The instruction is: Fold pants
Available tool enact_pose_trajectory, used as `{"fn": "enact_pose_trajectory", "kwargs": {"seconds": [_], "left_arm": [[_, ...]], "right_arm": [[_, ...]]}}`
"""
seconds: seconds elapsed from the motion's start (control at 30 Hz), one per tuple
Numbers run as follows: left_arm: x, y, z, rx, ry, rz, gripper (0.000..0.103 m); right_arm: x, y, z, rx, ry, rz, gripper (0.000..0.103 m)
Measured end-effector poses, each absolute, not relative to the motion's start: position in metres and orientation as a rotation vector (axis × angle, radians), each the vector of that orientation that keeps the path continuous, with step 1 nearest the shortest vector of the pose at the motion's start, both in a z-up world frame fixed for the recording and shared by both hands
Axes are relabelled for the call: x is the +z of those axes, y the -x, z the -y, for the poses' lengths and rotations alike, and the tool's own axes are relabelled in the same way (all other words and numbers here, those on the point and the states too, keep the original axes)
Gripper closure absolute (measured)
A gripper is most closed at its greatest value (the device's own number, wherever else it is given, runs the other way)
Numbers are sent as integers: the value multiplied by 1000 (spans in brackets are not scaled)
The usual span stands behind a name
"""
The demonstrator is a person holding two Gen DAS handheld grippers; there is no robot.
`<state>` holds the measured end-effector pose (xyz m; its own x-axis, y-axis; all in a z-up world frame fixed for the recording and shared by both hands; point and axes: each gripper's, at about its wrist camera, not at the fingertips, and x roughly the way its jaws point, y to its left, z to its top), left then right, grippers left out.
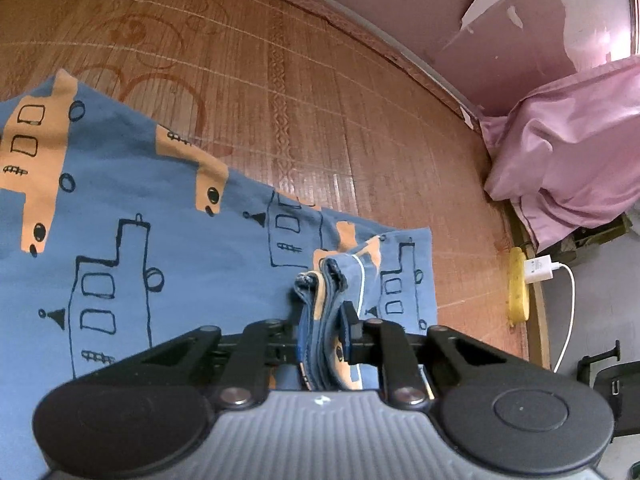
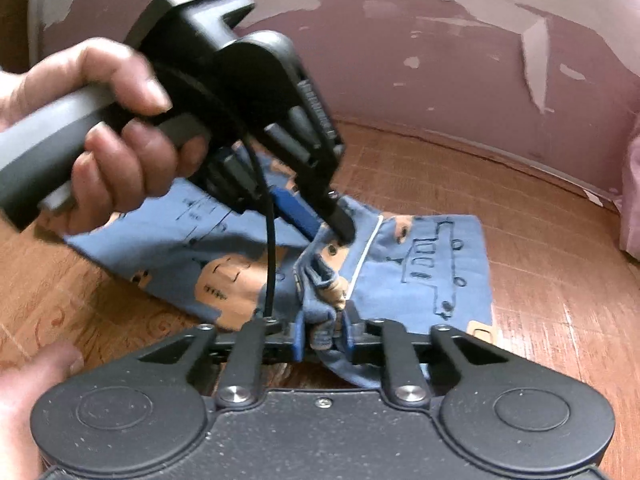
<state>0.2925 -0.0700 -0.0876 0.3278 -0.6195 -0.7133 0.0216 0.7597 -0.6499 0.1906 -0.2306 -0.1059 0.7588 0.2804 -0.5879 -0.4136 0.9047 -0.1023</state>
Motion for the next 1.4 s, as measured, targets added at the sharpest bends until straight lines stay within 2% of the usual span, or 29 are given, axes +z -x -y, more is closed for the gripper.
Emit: {"fn": "enact_pose_trajectory", "kwargs": {"seconds": [0.07,0.13,0.23,0.37,0.47,0.5,0.53,0.6,0.63,0.7,0.83,1.4], "left_arm": [[-87,-291,69,-444,616,-1188,77],[-89,-290,64,-457,665,-1206,53],[-87,-288,60,-468,698,-1201,35],[-90,-290,60,-480,721,-1220,32],[-91,-295,65,-469,725,-1205,38],[-91,-298,67,-464,713,-1206,47],[-92,-300,71,-457,697,-1213,61],[-93,-304,76,-436,667,-1229,77],[-94,-304,77,-425,658,-1229,83],[-94,-303,78,-425,659,-1222,88],[-90,-299,79,-431,627,-1189,91],[-63,-284,50,-519,504,-1073,92]], "right_arm": [[-103,-190,234,374,195,-592,86],[-99,-189,237,364,166,-576,87],[-95,-188,241,353,141,-556,87],[-94,-188,242,359,136,-562,87],[-94,-187,242,367,145,-567,87],[-95,-187,241,368,149,-568,87],[-95,-187,241,370,152,-571,87],[-95,-188,241,371,158,-574,87],[-95,-189,240,371,163,-575,87],[-96,-189,239,369,170,-578,87],[-98,-189,235,370,185,-582,87],[-89,-171,201,432,332,-503,87]]}}
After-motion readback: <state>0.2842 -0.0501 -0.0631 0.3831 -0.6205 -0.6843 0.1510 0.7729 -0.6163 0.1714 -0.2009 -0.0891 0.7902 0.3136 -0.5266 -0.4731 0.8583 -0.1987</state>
